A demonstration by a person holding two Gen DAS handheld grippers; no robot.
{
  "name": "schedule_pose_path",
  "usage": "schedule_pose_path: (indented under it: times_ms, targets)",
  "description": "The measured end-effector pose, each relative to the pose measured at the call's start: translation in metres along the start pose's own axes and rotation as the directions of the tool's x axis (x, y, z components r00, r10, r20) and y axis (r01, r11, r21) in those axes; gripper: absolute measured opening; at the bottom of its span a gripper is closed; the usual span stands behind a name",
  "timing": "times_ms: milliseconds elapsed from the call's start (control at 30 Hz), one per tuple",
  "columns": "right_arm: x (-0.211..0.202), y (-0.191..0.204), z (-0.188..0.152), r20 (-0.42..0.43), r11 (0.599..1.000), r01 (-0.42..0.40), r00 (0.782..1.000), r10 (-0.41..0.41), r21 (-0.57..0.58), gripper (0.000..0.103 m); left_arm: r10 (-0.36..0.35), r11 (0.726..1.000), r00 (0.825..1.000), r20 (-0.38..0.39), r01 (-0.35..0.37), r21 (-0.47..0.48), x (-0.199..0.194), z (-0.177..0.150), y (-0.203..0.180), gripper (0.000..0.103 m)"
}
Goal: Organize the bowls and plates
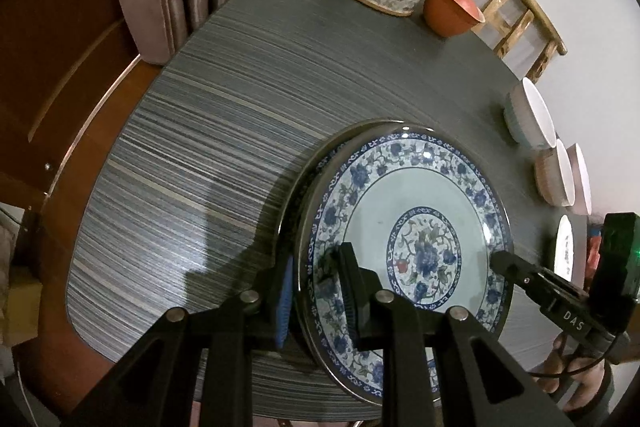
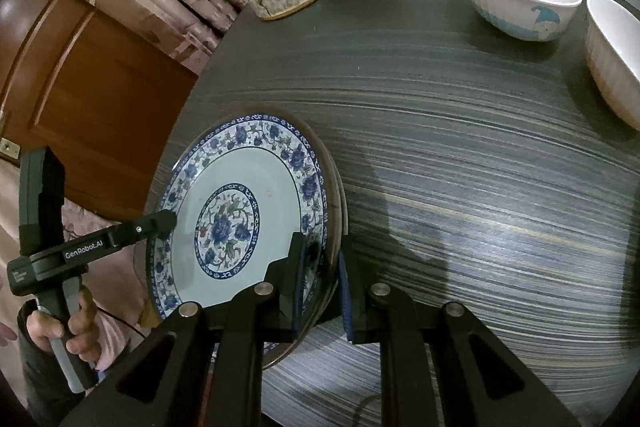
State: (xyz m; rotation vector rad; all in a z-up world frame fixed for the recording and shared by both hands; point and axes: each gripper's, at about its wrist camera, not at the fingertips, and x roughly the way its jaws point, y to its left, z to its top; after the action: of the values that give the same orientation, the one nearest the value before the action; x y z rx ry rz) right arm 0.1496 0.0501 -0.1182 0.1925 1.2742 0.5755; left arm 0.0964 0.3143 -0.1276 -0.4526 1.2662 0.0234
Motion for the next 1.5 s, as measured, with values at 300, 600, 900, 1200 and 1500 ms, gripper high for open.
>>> schedule_pose_path:
  times_ms: [300,600,900,1200,1500]
  targets:
    - [0.007,0.001,-0.002,-0.015,1.000,0.023,1.000,-0.023,-0.009,0.019,0.039,0.999,0.999,0.005,-0.039,0.003,-0.004,0.005,-0.004,0.029]
    - [0.011,0.001,-0.005,-0.021,1.000,0.026,0.999,-0.026,-0.005,0.021,0.099,0.994,0.994,0.048,-0.101,0.030,-0.014,0.001,-0.013,0.030]
    - [0.012,0.011,-0.006,-0.029,0.999,0.040,0.999,-0.041,-0.036,0.036,0.090,0.994,0.992,0.090,-0.094,0.048,-0.030,-0.006,-0.029,0.030]
    - [0.014,0.016,-0.006,-0.043,0.998,0.037,0.998,-0.039,-0.045,0.043,0.045,0.998,0.992,0.118,-0.049,0.035,-0.044,-0.011,-0.047,0.030]
    - [-0.013,-0.005,-0.015,0.005,0.999,0.041,0.999,-0.040,-0.026,0.056,-0.011,0.997,0.990,0.143,0.000,0.073,-0.044,-0.020,-0.096,0.034]
